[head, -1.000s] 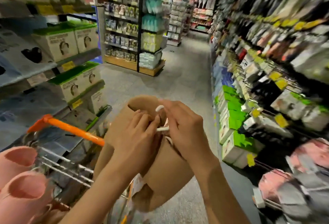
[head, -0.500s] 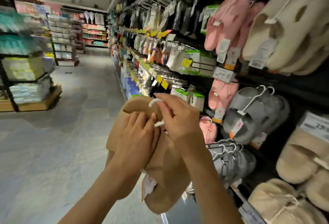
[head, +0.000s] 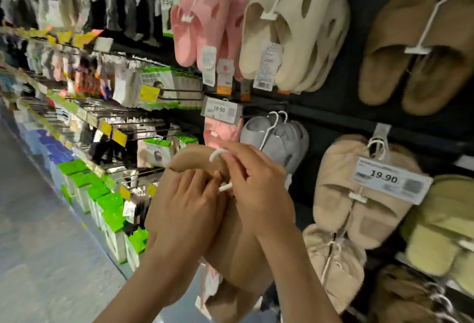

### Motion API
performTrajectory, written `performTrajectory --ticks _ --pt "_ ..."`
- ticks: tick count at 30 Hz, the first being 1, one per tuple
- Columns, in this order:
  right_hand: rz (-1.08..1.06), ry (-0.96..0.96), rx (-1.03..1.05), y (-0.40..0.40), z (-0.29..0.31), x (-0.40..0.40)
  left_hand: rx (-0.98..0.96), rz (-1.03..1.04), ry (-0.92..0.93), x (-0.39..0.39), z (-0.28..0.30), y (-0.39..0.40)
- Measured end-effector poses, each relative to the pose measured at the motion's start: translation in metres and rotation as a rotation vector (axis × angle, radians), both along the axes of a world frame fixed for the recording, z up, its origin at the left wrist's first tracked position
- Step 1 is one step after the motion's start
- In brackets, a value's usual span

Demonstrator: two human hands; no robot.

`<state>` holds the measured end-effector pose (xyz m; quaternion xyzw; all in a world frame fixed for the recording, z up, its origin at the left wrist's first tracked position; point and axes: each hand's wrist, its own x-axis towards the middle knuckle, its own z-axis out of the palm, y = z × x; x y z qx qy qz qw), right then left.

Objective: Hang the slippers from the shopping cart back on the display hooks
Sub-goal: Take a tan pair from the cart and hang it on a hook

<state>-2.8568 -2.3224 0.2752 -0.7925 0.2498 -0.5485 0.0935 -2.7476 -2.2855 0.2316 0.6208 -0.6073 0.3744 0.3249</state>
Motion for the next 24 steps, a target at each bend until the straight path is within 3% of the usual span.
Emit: performTrajectory --ticks 6,12,24 --pt "-0.289 -0.107 -0.014 -0.013 0.009 0.004 0.063 -0.265 -0.114 0.013 0.024 -0.035" --pt "-0.525 -0.202 -0.142 0.007 0.068 -0.012 0.081 -0.557 -0.223 0.001 0.09 -0.045" --pt "-0.565 -0.517 -0.079 -0.039 0.222 -0.111 -0.046 -0.775 -0.254 -0.103 0.259 -0.112"
